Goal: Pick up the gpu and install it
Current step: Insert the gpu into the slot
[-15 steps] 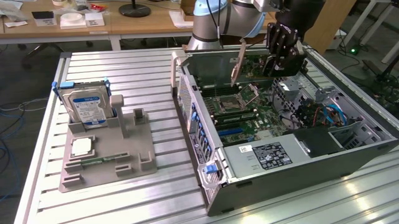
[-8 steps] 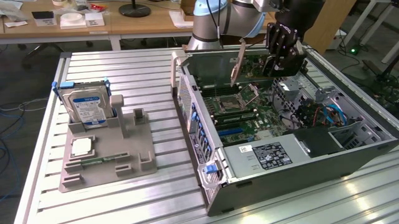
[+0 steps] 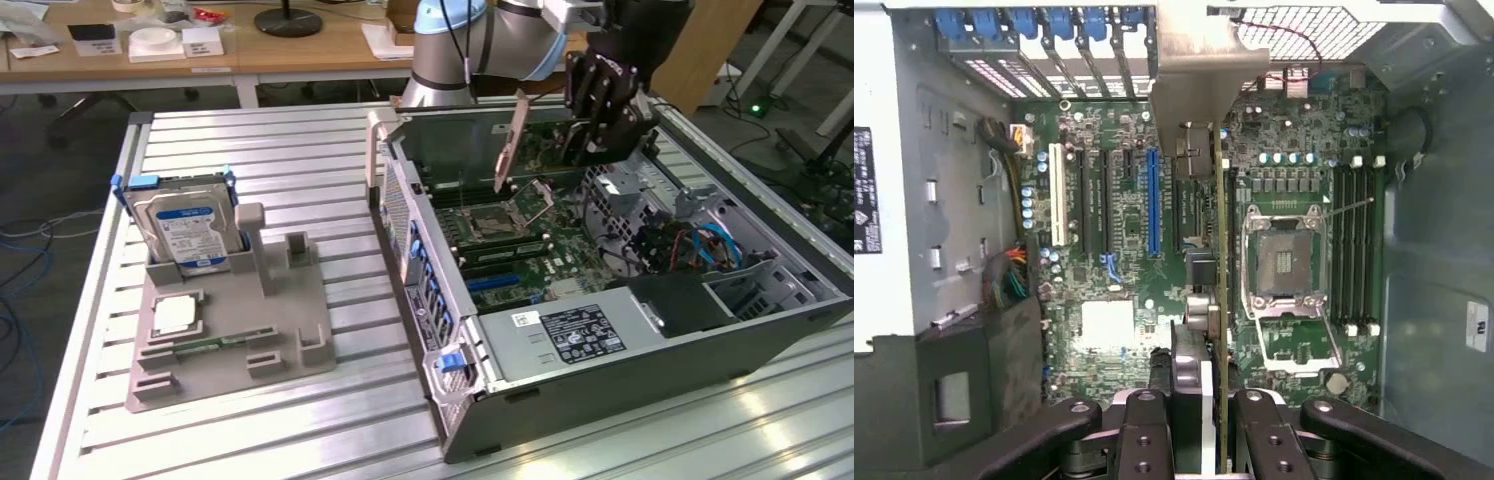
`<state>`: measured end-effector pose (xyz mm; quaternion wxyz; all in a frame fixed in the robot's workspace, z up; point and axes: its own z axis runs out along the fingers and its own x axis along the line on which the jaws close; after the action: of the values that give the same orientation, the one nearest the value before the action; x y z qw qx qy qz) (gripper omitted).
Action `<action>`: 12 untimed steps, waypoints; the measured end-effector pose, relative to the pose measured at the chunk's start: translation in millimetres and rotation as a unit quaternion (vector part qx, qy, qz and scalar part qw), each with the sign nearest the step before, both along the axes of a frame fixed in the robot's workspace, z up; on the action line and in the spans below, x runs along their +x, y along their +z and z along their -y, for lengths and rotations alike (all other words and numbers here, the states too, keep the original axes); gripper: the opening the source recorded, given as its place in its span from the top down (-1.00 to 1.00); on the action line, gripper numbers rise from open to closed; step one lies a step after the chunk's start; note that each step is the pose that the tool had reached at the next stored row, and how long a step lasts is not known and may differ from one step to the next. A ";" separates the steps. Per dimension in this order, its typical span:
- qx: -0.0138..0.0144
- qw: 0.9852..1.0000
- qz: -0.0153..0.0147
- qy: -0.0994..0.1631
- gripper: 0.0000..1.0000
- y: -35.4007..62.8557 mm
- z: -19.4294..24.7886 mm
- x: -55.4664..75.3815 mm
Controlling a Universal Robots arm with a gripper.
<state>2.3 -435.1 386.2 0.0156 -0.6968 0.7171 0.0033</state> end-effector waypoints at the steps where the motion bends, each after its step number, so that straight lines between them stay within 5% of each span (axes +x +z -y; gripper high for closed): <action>1: 0.001 1.000 0.000 0.001 0.44 -0.4 0.0 0.0; 12: 0.001 1.000 0.000 0.008 0.44 -6.9 0.0 -10.2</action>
<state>-7.9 -435.1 379.3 0.0160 -0.7029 0.7111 0.0040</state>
